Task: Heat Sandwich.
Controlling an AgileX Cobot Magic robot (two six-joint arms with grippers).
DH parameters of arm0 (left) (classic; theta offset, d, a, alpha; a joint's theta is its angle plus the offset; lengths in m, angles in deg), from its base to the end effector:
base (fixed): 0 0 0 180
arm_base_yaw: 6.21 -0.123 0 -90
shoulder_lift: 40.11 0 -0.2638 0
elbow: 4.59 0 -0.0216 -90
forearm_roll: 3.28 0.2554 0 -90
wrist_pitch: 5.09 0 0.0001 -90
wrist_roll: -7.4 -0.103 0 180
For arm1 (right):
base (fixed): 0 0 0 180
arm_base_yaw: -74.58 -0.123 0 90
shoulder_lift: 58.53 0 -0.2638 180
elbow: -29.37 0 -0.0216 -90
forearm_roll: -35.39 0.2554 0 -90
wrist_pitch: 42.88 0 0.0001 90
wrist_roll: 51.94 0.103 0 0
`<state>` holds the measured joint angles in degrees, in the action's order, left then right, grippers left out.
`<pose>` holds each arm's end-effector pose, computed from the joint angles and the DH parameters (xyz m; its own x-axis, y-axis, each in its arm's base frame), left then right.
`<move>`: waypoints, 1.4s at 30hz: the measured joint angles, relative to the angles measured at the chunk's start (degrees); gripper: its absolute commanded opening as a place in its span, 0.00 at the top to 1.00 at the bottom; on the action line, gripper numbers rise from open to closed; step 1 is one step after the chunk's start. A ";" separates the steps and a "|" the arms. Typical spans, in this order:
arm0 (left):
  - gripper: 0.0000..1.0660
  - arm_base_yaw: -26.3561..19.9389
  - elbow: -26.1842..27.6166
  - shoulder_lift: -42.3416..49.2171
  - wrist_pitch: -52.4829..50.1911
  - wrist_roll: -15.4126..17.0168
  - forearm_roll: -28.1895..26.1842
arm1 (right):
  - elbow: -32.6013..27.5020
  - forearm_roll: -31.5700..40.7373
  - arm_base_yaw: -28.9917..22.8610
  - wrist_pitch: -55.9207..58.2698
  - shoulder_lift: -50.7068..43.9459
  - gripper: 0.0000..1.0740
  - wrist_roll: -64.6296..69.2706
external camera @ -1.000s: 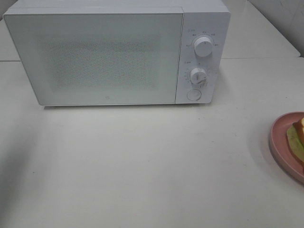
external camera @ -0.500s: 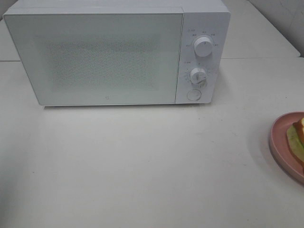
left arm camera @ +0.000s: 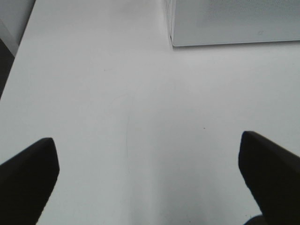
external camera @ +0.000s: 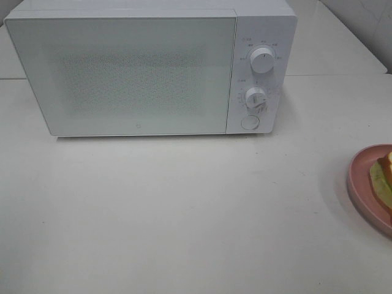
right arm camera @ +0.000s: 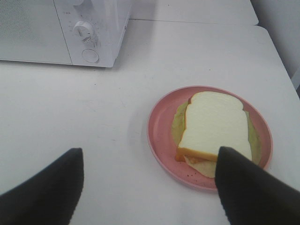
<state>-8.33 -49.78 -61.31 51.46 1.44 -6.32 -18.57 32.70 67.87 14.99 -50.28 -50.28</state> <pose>0.0659 -0.0021 0.2845 -0.5413 0.0546 -0.8390 0.0407 0.9984 0.0387 0.0333 -0.0002 0.2789 -0.4048 -0.0436 -0.9134 -0.0791 0.9968 -0.0125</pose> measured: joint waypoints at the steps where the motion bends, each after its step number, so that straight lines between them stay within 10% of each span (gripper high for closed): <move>1: 0.06 0.00 -0.11 1.43 0.00 -0.52 -0.06 | 0.00 0.00 0.00 0.00 0.00 0.30 0.00; 35: 0.06 1.49 -1.72 13.01 4.64 -1.43 -2.35 | 0.00 0.00 0.00 0.00 0.00 0.30 0.00; 42: 0.06 1.49 -1.72 13.01 4.64 3.15 -0.86 | 0.00 0.00 0.00 0.00 0.00 0.30 0.00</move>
<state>-6.84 -51.50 -48.30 56.10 4.59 -7.18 -18.57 32.70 67.87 14.99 -50.28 -50.28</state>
